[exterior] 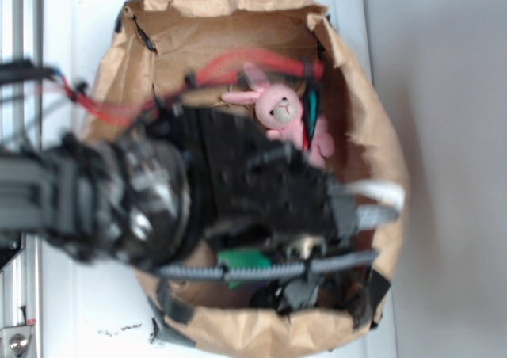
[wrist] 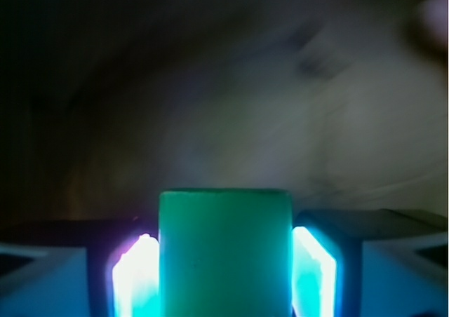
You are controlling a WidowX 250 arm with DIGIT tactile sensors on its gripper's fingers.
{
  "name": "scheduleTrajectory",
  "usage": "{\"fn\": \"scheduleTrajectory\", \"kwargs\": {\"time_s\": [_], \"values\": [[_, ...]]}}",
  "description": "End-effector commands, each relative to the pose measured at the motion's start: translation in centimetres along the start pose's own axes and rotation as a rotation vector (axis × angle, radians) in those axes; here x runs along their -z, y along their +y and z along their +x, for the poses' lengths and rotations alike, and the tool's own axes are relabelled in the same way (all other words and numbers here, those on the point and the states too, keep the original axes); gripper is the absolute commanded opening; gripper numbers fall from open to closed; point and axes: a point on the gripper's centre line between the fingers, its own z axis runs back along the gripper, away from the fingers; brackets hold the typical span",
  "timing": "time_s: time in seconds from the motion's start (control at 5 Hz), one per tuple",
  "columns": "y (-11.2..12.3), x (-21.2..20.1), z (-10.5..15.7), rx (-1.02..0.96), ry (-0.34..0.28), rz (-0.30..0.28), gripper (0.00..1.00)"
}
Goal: Grab the green block.
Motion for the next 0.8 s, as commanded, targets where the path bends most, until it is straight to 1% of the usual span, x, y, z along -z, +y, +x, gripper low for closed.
{"fn": "scheduleTrajectory", "kwargs": {"time_s": [0.0, 0.2, 0.4, 0.6], "values": [[1.2, -6.8, 1.6, 0.004, -0.164, 0.038, 0.0], [0.9, -7.9, 1.3, -0.03, -0.212, 0.178, 0.0], [1.3, -9.7, 1.5, -0.039, -0.213, 0.219, 0.0], [2.6, -11.7, 1.8, -0.032, -0.167, 0.224, 0.0]]}}
